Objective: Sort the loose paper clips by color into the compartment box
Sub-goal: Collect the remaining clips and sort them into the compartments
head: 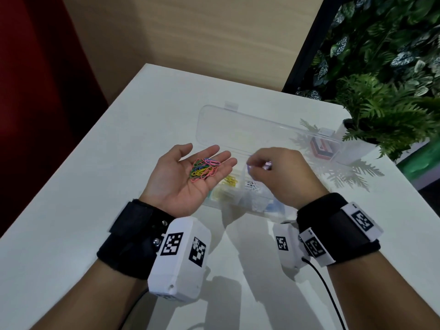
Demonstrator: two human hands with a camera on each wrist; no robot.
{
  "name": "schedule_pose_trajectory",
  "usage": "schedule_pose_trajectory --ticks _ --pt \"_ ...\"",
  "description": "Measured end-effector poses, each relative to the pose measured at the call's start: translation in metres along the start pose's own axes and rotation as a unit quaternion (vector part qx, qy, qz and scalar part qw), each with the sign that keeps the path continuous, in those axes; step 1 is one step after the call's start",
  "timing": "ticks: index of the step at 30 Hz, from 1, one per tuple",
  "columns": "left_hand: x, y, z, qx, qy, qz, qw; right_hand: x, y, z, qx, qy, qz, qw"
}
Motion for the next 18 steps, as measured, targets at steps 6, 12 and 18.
schedule_pose_trajectory --ticks 6,12,18 --pt "-0.016 0.002 -0.001 -0.041 -0.033 0.005 0.999 -0.037 -0.009 0.006 -0.019 -0.092 -0.013 0.995" --pt "-0.020 0.001 -0.001 -0.040 -0.043 0.017 0.998 -0.041 -0.006 0.009 -0.070 -0.096 -0.065 0.991" --pt "-0.020 -0.001 0.001 -0.010 -0.029 0.037 0.999 -0.037 -0.010 0.011 -0.054 -0.066 -0.014 0.996"
Point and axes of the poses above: each hand's wrist, its own z-axis towards the middle knuckle, its own y-axis out of the palm, x = y × z, the point moved 2 cm from there along z, towards the middle knuckle, and after that the axes turned 12 degrees about -z, right-handed, at the moved point
